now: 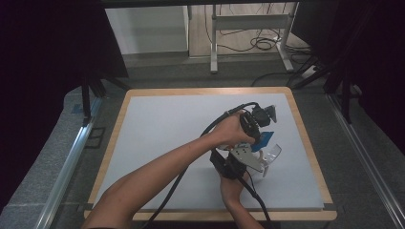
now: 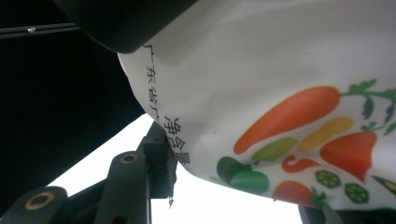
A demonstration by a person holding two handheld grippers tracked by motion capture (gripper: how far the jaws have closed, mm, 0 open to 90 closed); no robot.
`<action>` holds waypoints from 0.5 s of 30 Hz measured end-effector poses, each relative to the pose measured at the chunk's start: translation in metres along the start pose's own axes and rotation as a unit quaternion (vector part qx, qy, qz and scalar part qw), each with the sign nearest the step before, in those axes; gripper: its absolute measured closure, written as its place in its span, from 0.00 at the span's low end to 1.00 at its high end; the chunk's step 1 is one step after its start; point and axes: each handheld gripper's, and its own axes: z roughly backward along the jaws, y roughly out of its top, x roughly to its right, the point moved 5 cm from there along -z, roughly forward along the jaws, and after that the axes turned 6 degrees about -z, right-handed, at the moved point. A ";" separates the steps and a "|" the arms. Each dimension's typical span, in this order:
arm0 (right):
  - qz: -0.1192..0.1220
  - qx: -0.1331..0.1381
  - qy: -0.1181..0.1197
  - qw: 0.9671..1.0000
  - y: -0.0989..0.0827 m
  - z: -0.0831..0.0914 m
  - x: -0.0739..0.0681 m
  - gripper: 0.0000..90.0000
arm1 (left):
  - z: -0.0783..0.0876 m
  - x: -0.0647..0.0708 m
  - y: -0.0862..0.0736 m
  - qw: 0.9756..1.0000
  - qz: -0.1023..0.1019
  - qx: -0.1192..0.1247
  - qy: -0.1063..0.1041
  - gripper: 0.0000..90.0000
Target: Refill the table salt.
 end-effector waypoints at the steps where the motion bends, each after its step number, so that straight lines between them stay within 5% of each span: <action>1: 0.000 0.000 0.000 1.000 0.000 0.000 0.000 0.59 | 0.000 0.000 0.000 1.000 0.000 0.000 0.000 1.00; 15: 0.004 0.008 -0.007 1.000 0.001 0.000 -0.002 0.59 | 0.002 0.001 -0.001 1.000 -0.004 0.001 0.000 1.00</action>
